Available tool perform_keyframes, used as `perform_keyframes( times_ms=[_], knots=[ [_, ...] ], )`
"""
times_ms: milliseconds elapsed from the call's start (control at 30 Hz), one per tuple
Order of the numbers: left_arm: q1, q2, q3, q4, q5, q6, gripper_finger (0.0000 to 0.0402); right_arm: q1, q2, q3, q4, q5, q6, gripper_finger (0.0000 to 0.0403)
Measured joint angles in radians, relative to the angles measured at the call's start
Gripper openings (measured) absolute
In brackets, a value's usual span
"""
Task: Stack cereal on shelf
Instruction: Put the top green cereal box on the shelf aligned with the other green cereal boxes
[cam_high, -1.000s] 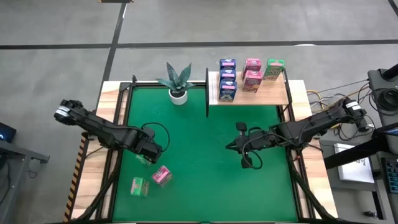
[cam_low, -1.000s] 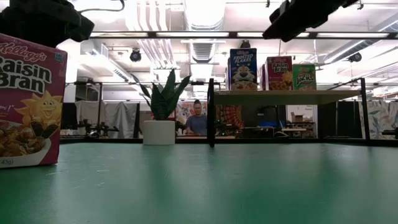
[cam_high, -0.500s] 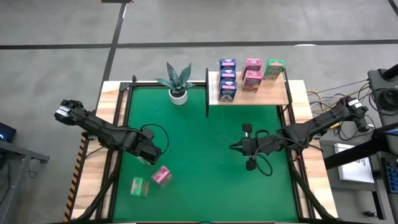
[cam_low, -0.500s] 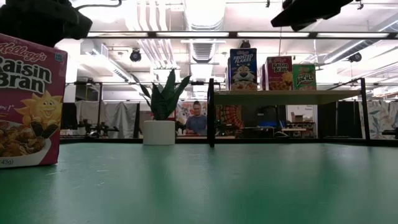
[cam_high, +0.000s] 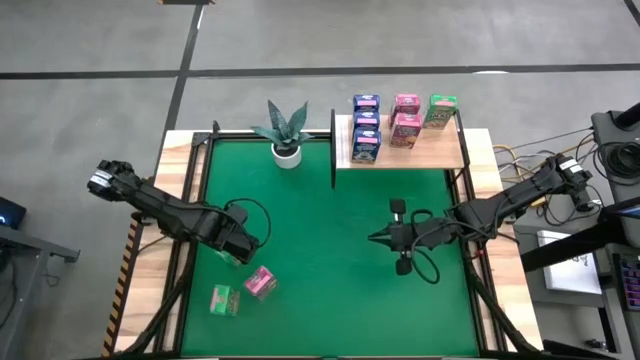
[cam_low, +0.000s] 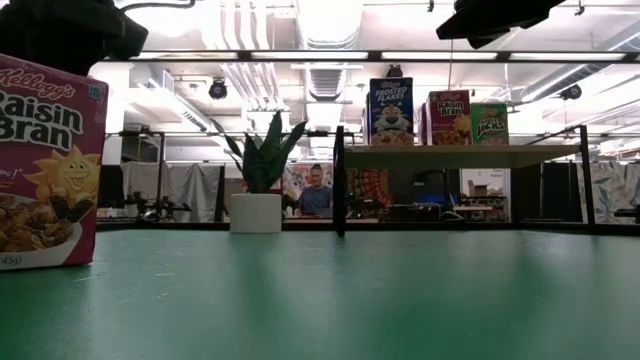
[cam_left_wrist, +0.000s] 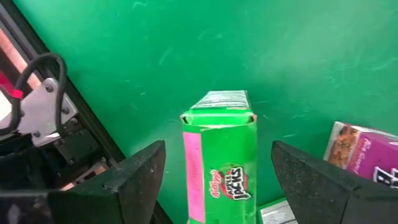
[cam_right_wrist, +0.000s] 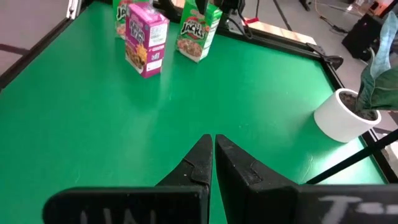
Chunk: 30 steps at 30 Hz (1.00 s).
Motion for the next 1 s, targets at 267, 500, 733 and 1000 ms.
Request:
perform_keyframes(
  times_ms=[267,500,733,1000],
  knots=[
    [-0.018,0.0,-0.037,0.046,-0.02,-0.012,0.0263,0.002,0.018,0.0,0.002,0.0,0.0,0.0009],
    [-0.041,0.0,-0.088,0.134,-0.033,-0.028,0.0219,0.006,0.019,-0.002,0.002,0.0,0.001,0.0009],
    [-0.049,0.0,-0.09,0.143,-0.032,-0.026,0.0191,0.006,0.018,-0.002,0.002,0.0,0.008,0.0009],
    [-0.049,0.0,0.017,0.14,-0.084,0.077,0.017,0.013,0.015,-0.01,0.002,0.0,-0.044,0.0009]
  ],
)
